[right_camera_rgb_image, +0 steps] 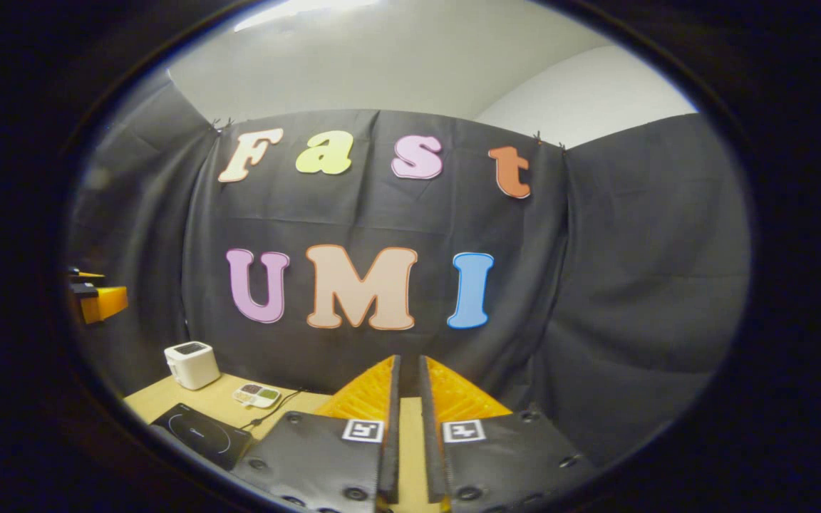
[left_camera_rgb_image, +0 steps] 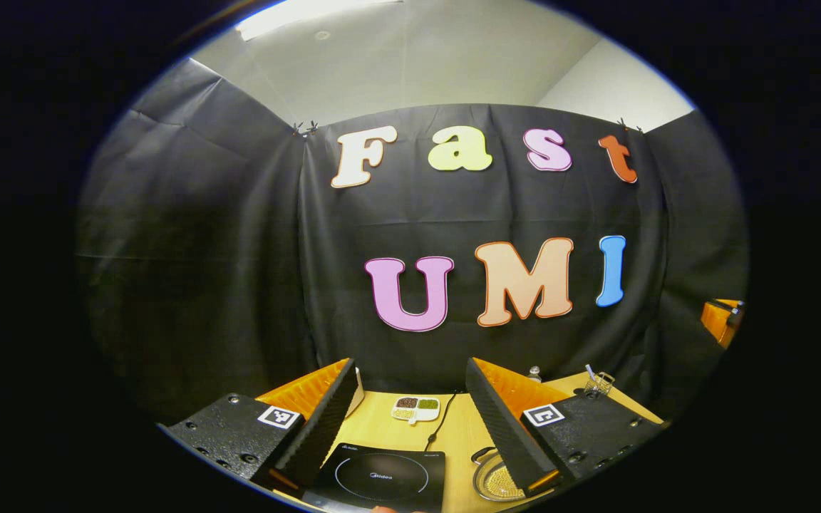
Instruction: First push the handle of the pot to place it horizontally, then grasp the pot with both hands and set it on the induction cooktop.
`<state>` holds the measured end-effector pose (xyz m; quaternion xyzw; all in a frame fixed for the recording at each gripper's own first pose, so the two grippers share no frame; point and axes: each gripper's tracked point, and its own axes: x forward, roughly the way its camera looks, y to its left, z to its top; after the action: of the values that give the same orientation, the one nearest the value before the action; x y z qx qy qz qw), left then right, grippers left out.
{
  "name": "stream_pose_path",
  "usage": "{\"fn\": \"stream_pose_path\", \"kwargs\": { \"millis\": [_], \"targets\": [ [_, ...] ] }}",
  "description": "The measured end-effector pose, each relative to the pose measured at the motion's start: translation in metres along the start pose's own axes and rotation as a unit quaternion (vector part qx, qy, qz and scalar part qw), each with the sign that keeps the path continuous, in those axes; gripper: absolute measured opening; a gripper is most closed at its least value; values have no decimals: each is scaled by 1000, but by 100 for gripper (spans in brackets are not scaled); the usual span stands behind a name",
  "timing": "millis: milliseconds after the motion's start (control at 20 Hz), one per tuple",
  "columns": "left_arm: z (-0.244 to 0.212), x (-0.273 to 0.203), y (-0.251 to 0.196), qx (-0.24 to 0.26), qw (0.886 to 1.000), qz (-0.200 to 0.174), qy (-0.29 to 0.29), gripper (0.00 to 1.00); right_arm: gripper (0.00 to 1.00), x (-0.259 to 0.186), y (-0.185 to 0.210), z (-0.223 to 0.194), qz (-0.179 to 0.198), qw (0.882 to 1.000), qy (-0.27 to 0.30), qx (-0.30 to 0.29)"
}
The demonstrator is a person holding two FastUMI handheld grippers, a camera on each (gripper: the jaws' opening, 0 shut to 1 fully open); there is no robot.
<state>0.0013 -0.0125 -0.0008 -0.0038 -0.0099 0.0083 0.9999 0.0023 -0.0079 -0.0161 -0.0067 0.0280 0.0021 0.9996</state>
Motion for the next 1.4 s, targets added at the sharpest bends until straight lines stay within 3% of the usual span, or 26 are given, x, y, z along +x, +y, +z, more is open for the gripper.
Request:
{"fn": "stream_pose_path", "kwargs": {
  "millis": [100, 200, 250, 300, 450, 700, 800, 900, 1150, 1250, 1400],
  "targets": [
    [0, 0, 1, 4, 1000, 3, 0, 98, 3, -1, 6, 0, 11, 1000, -1, 7],
    [1, -1, 1, 6, 1000, 5, -2, 98, 10, -5, 5, 0, 11, 1000, -1, 1],
    [1, -2, 2, 6, 1000, 6, -4, 98, 10, 20, -2, -13, 6, 1000, -8, -1],
    [3, -2, 1, 7, 1000, 6, -5, 98, 0, 1, 4, -5, 13, 1000, -4, 0],
    [5, -4, 2, 11, 1000, 8, -8, 99, 2, 0, 10, -18, 25, 1000, 10, 0],
    [6, -4, 1, 10, 1000, 10, -12, 99, 0, -3, 18, -87, 54, 995, 85, -12],
    [7, -6, 4, 11, 1000, 13, -12, 98, 5, -9, 23, -124, 65, 990, 128, -17],
    [6, -6, 5, 12, 1000, 16, -12, 99, 0, -17, 26, -156, 76, 984, 162, -18],
    [5, -7, 13, 13, 999, 28, -10, 99, 0, -42, 40, -225, 108, 968, 227, -30],
    [4, -7, 17, 14, 999, 33, -9, 99, 0, -52, 45, -254, 121, 957, 262, -32],
    [4, -7, 21, 17, 999, 41, -9, 98, 2, -72, 54, -303, 141, 931, 336, -30]
  ]
}}
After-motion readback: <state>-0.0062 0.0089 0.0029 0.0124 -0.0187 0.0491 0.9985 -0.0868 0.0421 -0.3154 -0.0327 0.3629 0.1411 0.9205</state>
